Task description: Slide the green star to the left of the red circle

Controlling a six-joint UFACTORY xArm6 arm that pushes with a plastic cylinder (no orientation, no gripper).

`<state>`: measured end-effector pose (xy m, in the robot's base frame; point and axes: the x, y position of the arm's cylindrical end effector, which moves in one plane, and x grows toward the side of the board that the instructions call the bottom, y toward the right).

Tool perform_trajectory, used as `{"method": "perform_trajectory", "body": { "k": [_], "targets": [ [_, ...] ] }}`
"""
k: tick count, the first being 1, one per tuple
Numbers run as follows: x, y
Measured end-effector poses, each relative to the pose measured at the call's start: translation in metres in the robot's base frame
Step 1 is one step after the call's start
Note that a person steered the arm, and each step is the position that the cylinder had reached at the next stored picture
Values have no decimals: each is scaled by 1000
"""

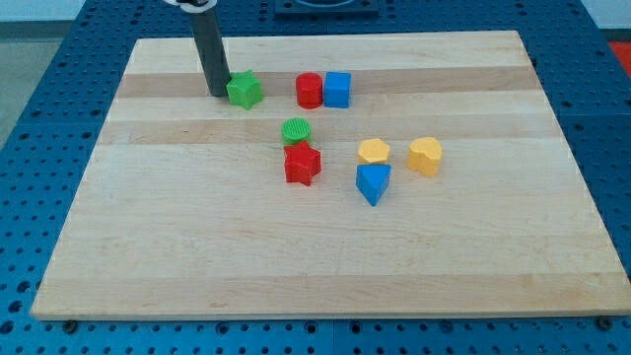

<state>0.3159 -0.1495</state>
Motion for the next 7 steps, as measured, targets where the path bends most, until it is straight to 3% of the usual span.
{"method": "perform_trajectory", "body": {
  "k": [1,7],
  "targets": [
    [15,0],
    [17,50]
  ]
}}
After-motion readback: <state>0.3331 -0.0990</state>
